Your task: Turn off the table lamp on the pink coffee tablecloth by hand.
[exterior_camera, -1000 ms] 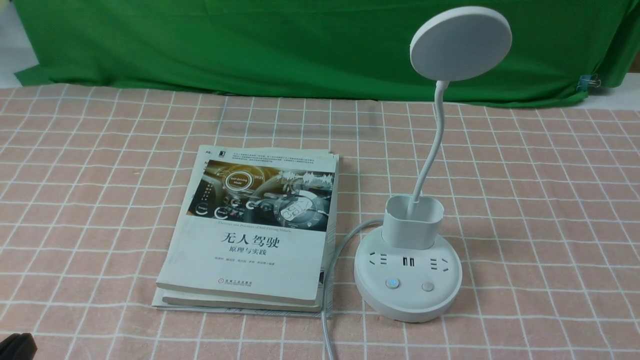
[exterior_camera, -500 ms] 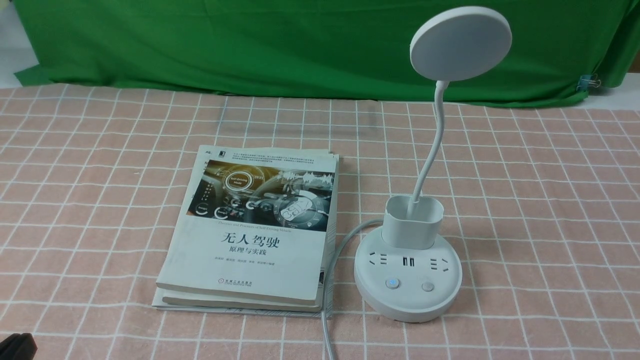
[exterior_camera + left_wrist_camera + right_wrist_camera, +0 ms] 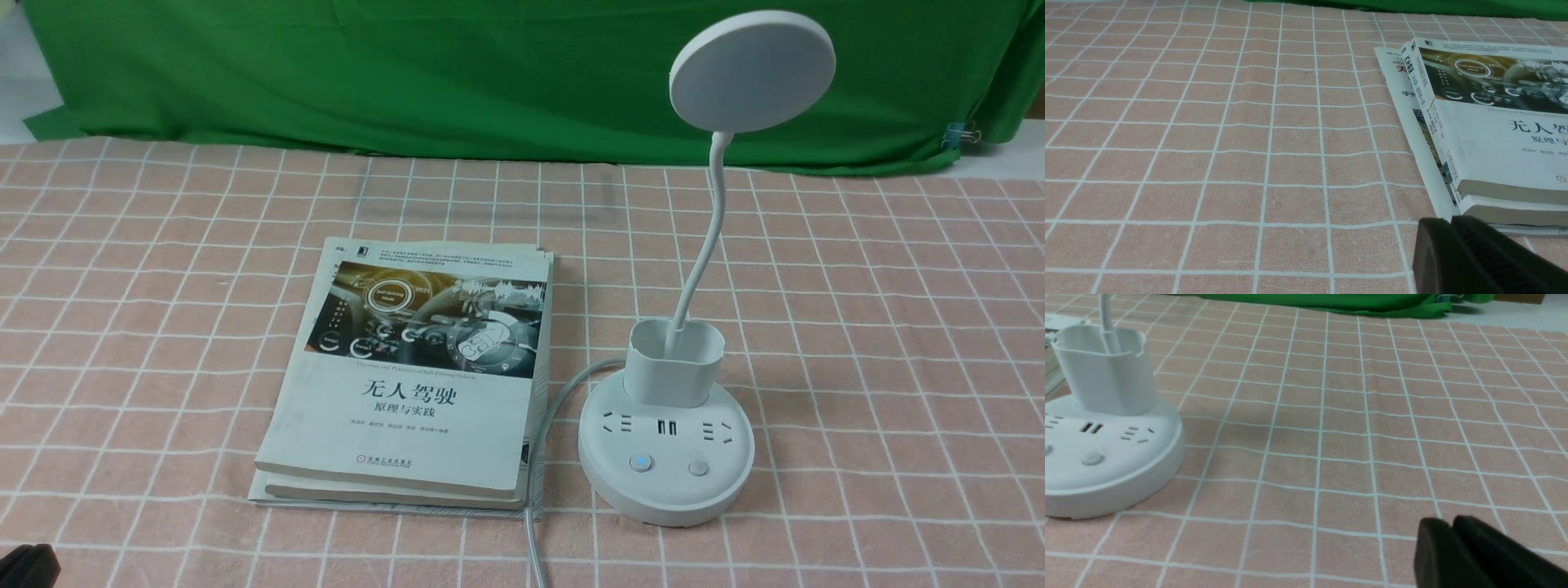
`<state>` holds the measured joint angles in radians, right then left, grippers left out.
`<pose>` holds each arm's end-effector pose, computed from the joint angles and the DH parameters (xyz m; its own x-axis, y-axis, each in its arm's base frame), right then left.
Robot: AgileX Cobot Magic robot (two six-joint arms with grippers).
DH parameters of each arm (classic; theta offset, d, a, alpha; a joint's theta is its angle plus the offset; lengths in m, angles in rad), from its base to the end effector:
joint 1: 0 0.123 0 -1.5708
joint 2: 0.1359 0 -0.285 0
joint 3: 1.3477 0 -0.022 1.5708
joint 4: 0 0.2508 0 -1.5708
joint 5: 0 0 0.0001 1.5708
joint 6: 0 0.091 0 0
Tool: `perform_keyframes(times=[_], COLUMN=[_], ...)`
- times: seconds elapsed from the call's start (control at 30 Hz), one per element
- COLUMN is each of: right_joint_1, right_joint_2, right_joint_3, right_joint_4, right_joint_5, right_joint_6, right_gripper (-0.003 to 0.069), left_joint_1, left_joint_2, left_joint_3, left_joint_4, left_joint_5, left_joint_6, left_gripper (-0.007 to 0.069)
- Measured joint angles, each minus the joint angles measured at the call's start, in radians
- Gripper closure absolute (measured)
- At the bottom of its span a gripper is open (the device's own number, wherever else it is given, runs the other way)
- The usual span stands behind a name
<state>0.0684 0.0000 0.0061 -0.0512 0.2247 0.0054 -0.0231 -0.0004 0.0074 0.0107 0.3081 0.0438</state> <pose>0.0558 0.0028 0.1908 -0.1398 -0.0542 -0.9887 -0.0634 0.9969 -0.0457 0.0545 -0.0010 0.1829 -0.2245 0.0592 -0.9727 0.0321 0.9981 0.0533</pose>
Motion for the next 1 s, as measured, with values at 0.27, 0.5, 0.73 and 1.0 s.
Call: perform_keyframes(times=[0.27, 0.5, 0.73, 1.0], right_joint_1=[0.000, 0.000, 0.000, 0.000], right_joint_2=[0.000, 0.000, 0.000, 0.000], right_joint_3=[0.000, 0.000, 0.000, 0.000], right_joint_4=[0.000, 0.000, 0.000, 0.000], right_joint_5=[0.000, 0.000, 0.000, 0.000], right_joint_6=[0.000, -0.005, 0.000, 0.000], right_gripper=[0.0531, 0.0509, 0.0492, 0.0478], left_joint_1=[0.000, 0.000, 0.000, 0.000], left_joint_2=[0.000, 0.000, 0.000, 0.000], left_joint_3=[0.000, 0.000, 0.000, 0.000], left_joint_4=[0.000, 0.000, 0.000, 0.000], left_joint_5=[0.000, 0.000, 0.000, 0.000], left_joint_6=[0.000, 0.000, 0.000, 0.000], left_gripper=[0.0618, 0.0618, 0.0618, 0.0618])
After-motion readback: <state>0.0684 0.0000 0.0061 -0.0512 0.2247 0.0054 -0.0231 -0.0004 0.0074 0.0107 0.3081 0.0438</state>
